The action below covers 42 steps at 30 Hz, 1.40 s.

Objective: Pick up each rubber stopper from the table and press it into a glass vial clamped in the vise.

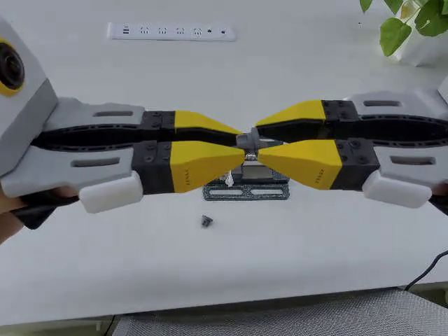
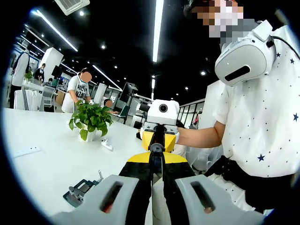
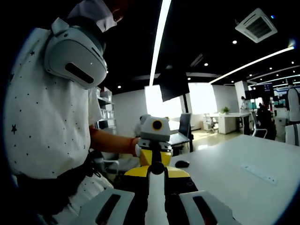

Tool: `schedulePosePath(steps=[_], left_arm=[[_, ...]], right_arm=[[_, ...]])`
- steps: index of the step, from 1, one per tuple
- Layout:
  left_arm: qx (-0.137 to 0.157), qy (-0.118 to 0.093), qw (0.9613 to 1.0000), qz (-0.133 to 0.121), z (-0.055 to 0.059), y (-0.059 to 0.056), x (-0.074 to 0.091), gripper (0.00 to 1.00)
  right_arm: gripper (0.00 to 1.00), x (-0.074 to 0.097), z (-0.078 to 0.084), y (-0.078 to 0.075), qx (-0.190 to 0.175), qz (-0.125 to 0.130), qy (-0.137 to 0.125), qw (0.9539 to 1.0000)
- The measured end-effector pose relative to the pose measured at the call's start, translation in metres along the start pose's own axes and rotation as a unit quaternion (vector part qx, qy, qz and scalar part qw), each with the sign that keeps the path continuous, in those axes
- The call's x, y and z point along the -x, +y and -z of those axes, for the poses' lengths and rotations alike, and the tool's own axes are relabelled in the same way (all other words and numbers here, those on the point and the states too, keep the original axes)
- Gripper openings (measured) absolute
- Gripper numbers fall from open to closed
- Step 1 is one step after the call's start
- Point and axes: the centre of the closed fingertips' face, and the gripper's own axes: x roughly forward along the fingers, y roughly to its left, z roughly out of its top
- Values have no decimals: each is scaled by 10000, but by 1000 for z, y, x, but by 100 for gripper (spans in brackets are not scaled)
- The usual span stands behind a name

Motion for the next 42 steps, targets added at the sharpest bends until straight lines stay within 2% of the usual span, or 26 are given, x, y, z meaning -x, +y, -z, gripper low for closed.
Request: schedulePosePath(steps=[10, 23, 29, 33, 35, 37, 40, 41, 42], left_arm=[[-2, -50, 10000, -10, 0, 1, 1, 3], [-55, 3, 9998, -200, 9, 9, 6, 4], [-95, 76, 9991, -409, 16, 17, 15, 7], [-167, 158, 9975, -669, 21, 27, 23, 14], [-204, 220, 9965, -775, 25, 32, 26, 16], [-274, 271, 9952, -896, 28, 37, 29, 19], [-370, 420, 9923, -1106, 35, 45, 35, 25], [-424, 519, 9909, -1170, 39, 48, 37, 27], [-431, 614, 9896, -1231, 43, 50, 39, 28]], right_arm=[[6, 0, 1, -3, 25, 47, 31, 10000], [6, -7, 9, -6, -134, 125, 219, 9996], [6, -2, 8, -23, -187, 351, 360, 9986], [6, -1, 14, -39, -271, 546, 622, 9962], [6, 1, 24, -50, -210, 696, 945, 9929], [6, -2, 27, -56, -248, 745, 1020, 9917], [6, -2, 37, -70, -259, 871, 1325, 9870], [6, -1, 43, -76, -235, 932, 1523, 9837], [6, -2, 46, -79, -215, 940, 1596, 9825]])
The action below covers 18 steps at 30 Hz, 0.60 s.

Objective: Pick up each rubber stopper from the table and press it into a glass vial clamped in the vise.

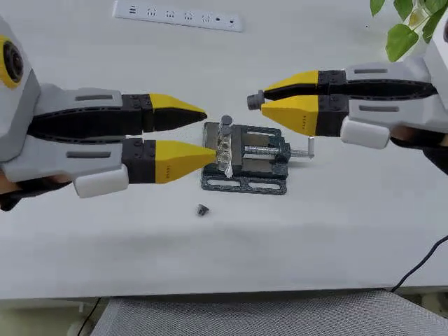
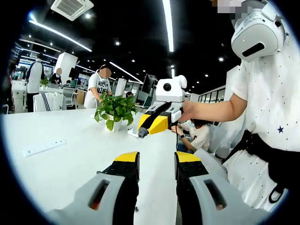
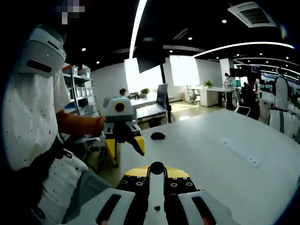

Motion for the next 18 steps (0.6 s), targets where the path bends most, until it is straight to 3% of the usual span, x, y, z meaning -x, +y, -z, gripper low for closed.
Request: schedulePosePath(steps=[3, 4, 8, 12, 13, 18], left_arm=[[-156, 285, 9992, -214, 16, 8, 1, 36], [-176, 349, 9989, -249, 20, 10, 1, 40], [-303, 684, 9962, -441, 41, 23, 4, 53], [-374, 852, 9942, -545, 57, 29, 4, 65], [-419, 931, 9931, -580, 61, 30, 3, 67], [-508, 1042, 9909, -677, 75, 36, 3, 80]], right_arm=[[6, -8, 9, -13, -15, 97, 318, 9994], [6, -9, 14, -20, -11, 214, 514, 9984], [6, -20, 30, -35, 165, 284, 1001, 9944], [6, -30, 50, -47, 453, 295, 1720, 9836], [6, -32, 57, -51, 542, 292, 1957, 9787], [6, -46, 77, -63, 817, 174, 2543, 9635]])
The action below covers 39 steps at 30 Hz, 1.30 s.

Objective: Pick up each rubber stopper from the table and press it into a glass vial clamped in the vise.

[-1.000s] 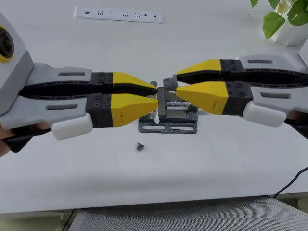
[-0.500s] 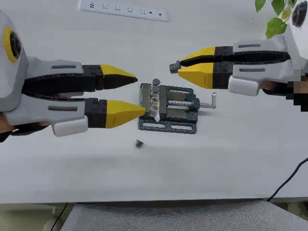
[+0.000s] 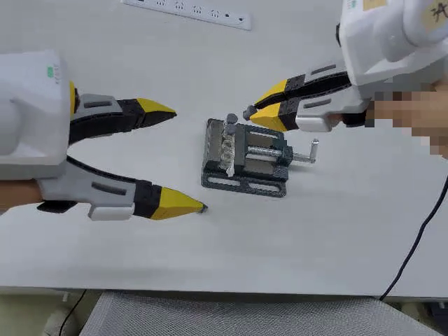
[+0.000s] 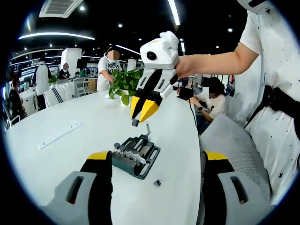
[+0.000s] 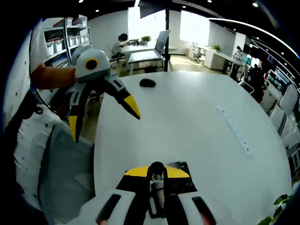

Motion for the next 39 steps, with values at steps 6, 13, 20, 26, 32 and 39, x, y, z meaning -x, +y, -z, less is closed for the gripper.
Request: schedulePosePath(steps=[6, 13, 20, 26, 32, 39], left_arm=[[-90, 187, 9998, -71, 18, 4, -2, 92], [-75, 243, 9996, -94, 32, 6, -2, 98], [-33, 195, 9998, -44, 37, 6, -2, 98], [-7, 163, 9999, -28, 41, 10, 0, 99], [27, 141, 9999, -31, 42, 11, 0, 99], [64, 121, 9999, 7, 43, 10, -2, 98]], right_arm=[[6, -23, 15, -9, 165, -41, 550, 9983], [6, -43, 28, -12, 198, -112, 1008, 9946], [6, -58, 38, -16, 116, -107, 1263, 9919], [6, -64, 43, -14, 79, -139, 1363, 9905], [6, -70, 49, -16, 54, -119, 1447, 9894], [6, -71, 54, -20, 60, -146, 1514, 9883]])
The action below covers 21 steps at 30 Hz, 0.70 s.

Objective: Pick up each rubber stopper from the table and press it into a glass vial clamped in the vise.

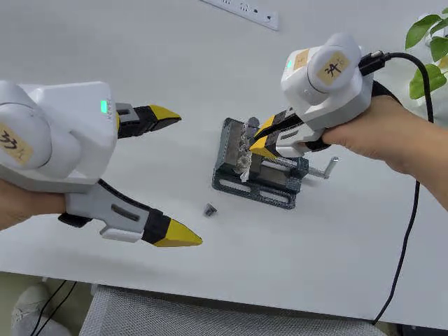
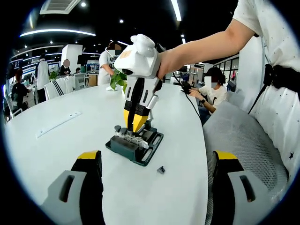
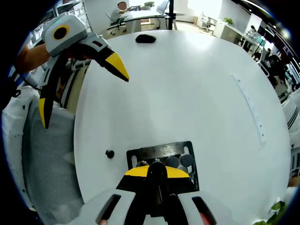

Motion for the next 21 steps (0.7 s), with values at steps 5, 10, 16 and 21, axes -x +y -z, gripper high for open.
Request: schedulePosePath(steps=[5, 10, 16, 21], left_arm=[[39, -36, 10000, 5, 0, 0, 0, 97], [50, -42, 10000, 12, 1, 1, -1, 97], [68, -36, 10000, 36, 2, 1, -2, 96], [90, -56, 9999, 53, 2, 0, -2, 95]], right_arm=[[6, -1, 2, 2, 19, -22, 50, 10000], [5, -2, 0, 0, 51, -11, 40, 10000], [5, -2, 0, 0, 72, -18, 37, 10000], [5, -3, -1, 2, 277, 26, 148, 9995]])
